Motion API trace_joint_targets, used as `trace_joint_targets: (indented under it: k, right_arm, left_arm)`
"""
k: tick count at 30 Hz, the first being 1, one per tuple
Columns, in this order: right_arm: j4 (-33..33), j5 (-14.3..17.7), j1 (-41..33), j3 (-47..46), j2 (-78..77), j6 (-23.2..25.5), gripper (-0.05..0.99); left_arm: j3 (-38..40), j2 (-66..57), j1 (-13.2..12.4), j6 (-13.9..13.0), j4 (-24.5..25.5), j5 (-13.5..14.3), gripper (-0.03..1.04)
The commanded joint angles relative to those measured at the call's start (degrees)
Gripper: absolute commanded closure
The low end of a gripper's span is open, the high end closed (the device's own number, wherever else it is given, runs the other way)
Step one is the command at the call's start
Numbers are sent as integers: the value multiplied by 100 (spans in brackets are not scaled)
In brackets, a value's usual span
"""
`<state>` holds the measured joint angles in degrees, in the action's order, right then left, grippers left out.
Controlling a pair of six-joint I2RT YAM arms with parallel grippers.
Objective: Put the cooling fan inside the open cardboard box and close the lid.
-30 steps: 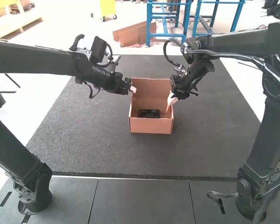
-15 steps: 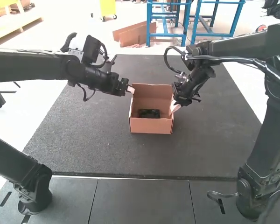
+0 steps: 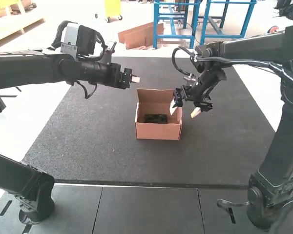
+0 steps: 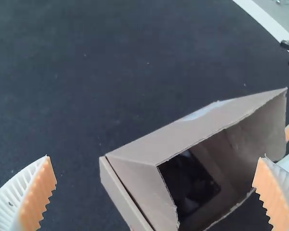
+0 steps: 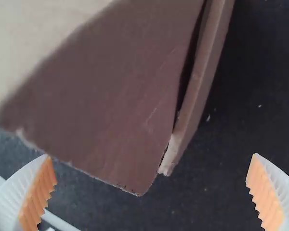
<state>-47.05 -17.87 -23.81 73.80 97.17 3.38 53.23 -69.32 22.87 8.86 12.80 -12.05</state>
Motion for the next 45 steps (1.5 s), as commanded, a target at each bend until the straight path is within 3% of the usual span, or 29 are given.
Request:
trace_joint_targets:
  k: [1, 6, 9, 16, 20, 25, 32, 35, 41, 45]
  right_arm:
    - [3, -112, 35, 117, -470, -48, 2]
    - [354, -103, 298, -67, -1033, 23, 2]
    - [925, 187, 553, -234, -1428, 163, 2]
    - [2376, 1734, 1063, -709, -1921, 242, 3]
    - [2437, 2086, 1256, -744, -1921, 5, 3]
    - [2376, 2086, 1388, -735, -1859, -92, 3]
    - [1875, 1567, 1432, -542, -1771, -144, 3]
    - [1769, 1532, 1432, -419, -1701, -188, 3]
    - [1523, 1145, 1441, -94, -1472, -241, 3]
    - [1505, 1101, 1441, -15, -1393, -232, 3]
  left_arm:
    - [126, -108, -20, 28, -172, 327, 4]
    - [258, -293, -11, 19, -418, 590, 4]
    - [363, -460, 7, 19, -489, 660, 4]
    - [636, -864, 121, 19, -629, 731, 4]
    - [794, -1101, 261, 10, -664, 740, 4]
    - [1022, -1453, 385, -34, -673, 740, 4]
    - [1356, -1936, 393, -86, -638, 748, 4]
    - [1453, -2138, 393, -122, -577, 748, 4]
    - [1603, -2402, 402, -262, -172, 766, 4]
    - [1603, -2446, 455, -306, 144, 766, 4]
